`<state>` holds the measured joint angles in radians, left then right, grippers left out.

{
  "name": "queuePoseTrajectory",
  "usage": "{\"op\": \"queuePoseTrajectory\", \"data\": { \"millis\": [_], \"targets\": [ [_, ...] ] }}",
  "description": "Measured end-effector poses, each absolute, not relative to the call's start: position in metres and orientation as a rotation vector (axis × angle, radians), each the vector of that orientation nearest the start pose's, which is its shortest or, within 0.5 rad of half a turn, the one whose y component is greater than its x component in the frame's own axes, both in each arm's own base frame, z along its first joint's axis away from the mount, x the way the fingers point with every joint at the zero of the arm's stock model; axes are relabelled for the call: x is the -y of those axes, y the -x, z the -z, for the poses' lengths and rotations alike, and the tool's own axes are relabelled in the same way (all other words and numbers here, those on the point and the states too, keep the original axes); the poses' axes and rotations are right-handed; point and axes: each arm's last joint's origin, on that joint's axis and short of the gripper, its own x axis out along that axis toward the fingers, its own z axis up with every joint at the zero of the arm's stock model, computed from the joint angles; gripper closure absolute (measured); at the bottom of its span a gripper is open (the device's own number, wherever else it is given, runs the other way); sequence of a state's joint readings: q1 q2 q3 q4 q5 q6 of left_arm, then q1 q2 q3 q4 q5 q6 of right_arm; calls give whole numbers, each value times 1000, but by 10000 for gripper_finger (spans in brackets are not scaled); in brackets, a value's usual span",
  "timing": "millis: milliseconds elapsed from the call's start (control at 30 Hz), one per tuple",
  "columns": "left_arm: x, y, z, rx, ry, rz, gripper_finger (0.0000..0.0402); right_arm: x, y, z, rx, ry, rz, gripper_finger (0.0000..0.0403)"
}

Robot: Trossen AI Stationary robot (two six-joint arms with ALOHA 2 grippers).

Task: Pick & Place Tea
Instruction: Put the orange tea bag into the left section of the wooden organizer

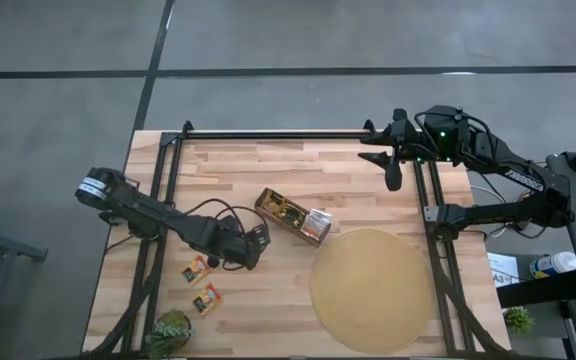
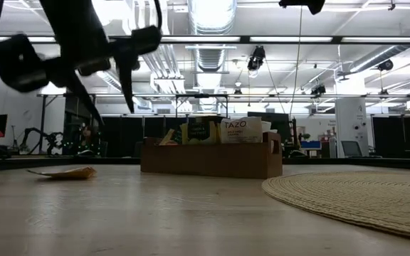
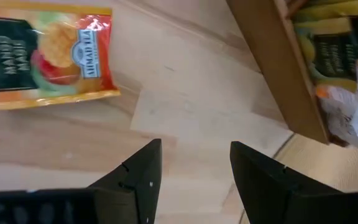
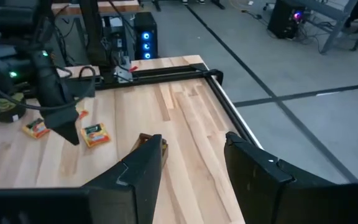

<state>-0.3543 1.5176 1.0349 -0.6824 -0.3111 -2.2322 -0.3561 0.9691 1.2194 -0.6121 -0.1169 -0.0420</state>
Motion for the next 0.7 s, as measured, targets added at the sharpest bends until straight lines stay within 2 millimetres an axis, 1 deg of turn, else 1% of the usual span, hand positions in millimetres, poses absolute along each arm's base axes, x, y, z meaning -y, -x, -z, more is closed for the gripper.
{"op": "queuePoseTrajectory", "data": {
  "millis": [167, 333, 433, 500, 567, 633, 700],
  "targets": [
    [92, -268, -251, -658, 1516, -1197, 218, 60, -173, -406, -355, -56, 216, 234],
    [93, -252, -290, -730, 1383, -1300, 218, 60, -173, -406, -346, -105, 217, 234],
    [94, -243, -303, -732, 1297, -1351, 218, 60, -174, -408, -325, -136, 225, 234],
    [93, -240, -305, -719, 1269, -1371, 218, 61, -174, -409, -307, -177, 237, 234],
    [92, -240, -302, -706, 1251, -1389, 218, 61, -175, -410, -286, -219, 244, 234],
    [92, -241, -295, -704, 1234, -1410, 218, 61, -175, -413, -256, -275, 251, 234],
    [93, -244, -283, -719, 1221, -1443, 218, 61, -175, -415, -242, -325, 257, 234]
  ]
}}
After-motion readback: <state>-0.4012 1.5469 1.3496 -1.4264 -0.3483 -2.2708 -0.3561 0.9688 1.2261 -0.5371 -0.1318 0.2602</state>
